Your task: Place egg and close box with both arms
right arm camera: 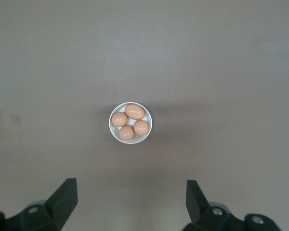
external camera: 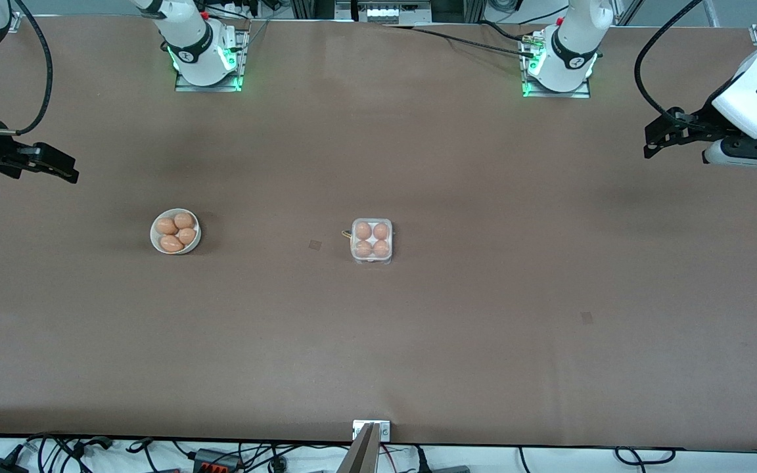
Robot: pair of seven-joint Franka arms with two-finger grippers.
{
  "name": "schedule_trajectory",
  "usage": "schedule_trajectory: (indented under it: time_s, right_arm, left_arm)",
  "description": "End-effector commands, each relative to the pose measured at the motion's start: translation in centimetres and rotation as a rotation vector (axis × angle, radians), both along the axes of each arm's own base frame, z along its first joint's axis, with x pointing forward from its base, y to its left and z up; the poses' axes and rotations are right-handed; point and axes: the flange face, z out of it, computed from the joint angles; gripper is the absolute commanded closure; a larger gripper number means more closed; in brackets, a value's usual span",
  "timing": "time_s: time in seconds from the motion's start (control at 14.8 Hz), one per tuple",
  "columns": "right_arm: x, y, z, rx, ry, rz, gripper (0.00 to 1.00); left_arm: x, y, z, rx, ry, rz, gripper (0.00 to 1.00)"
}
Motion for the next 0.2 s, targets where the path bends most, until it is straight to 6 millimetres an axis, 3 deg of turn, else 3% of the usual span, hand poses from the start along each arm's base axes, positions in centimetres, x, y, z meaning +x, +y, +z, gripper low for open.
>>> schedule_trajectory:
  time_s: [0.0, 0.14]
  right_arm:
    - [-0.15, -0.05, 0.11, 0.000, 0.000, 0.007, 0.00]
    - [-0.12, -0.12, 0.02, 0.001, 0.001, 0.007, 0.00]
  left_arm:
    - [-0.85, -0.04, 1.09, -0.011, 0.021, -0.006, 0.00]
    - [-1.04, -0.18, 1.07, -0.008, 0.032, -0.011, 0.00]
